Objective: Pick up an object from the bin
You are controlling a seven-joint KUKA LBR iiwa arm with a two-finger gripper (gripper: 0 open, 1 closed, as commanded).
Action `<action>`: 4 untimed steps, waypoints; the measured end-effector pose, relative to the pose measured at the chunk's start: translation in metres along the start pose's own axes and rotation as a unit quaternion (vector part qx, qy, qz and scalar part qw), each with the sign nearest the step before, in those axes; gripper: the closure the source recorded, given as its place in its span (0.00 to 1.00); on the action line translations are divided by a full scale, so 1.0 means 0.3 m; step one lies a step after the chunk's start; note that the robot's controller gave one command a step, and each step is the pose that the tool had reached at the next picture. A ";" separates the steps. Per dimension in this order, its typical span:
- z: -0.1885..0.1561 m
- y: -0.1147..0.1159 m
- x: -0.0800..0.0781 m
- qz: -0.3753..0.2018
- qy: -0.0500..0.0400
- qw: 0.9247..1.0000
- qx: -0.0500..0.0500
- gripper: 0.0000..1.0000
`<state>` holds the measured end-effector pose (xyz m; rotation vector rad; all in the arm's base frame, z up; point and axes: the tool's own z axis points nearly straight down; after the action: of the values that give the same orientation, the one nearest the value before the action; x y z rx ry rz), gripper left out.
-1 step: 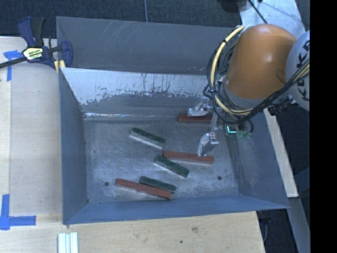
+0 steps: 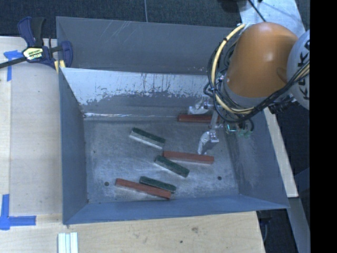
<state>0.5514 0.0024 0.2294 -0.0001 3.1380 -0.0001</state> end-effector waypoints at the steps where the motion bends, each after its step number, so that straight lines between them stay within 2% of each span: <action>1: 0.163 0.008 0.011 -0.022 -0.003 1.000 0.000 0.00; 2: 0.397 0.073 0.177 -0.089 -0.001 0.996 0.000 0.00; 3: 0.481 0.022 0.042 -0.155 0.000 0.988 0.000 1.00; 4: 0.481 0.022 0.042 -0.155 0.000 0.988 0.000 1.00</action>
Offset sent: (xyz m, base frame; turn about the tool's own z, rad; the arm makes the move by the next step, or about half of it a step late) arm -0.0671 0.0296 -0.1350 -0.1975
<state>0.5392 0.0091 0.0849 -0.4863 3.1004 0.0000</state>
